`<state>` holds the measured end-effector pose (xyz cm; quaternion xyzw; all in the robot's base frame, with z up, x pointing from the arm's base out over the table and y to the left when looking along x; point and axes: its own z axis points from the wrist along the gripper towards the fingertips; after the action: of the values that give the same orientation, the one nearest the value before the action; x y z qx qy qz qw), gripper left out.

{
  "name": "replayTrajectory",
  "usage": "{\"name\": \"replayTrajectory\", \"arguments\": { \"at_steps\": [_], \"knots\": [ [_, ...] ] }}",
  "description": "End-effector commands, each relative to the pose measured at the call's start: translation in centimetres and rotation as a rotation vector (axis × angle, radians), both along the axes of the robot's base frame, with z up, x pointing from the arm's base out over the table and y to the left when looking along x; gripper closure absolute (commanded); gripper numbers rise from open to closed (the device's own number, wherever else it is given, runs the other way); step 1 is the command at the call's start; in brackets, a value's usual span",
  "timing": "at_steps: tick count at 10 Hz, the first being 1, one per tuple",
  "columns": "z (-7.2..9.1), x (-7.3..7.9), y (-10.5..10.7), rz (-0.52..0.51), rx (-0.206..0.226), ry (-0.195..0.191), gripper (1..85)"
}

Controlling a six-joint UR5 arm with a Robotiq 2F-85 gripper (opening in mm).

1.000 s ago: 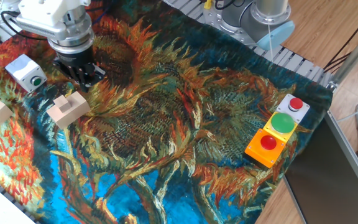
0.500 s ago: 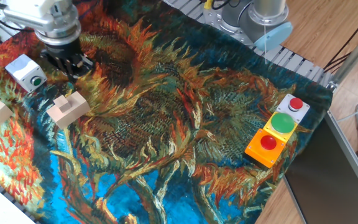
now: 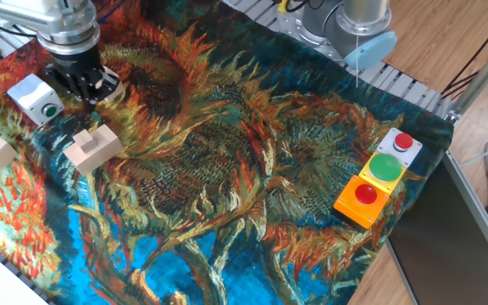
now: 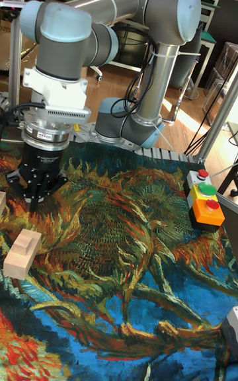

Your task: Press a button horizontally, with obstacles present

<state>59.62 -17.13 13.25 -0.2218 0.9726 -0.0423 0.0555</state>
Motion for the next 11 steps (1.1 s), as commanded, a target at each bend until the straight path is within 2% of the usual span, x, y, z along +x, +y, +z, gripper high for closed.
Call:
{"name": "replayTrajectory", "arguments": {
  "at_steps": [1,3,4,8,9,10,11],
  "knots": [
    [-0.4,0.9,-1.9,0.035,-0.034,-0.013,84.3],
    [-1.8,1.8,-5.3,0.107,-0.093,0.003,84.3],
    [-2.1,1.8,-6.5,0.125,-0.103,0.005,84.3],
    [-2.3,1.0,-6.3,0.100,-0.083,0.031,84.3],
    [-2.3,1.0,-6.7,0.097,-0.095,0.030,84.3],
    [-2.6,1.4,-6.9,0.097,-0.103,0.030,84.3],
    [-4.4,2.6,-7.9,0.107,-0.116,0.035,84.3]
  ]
}}
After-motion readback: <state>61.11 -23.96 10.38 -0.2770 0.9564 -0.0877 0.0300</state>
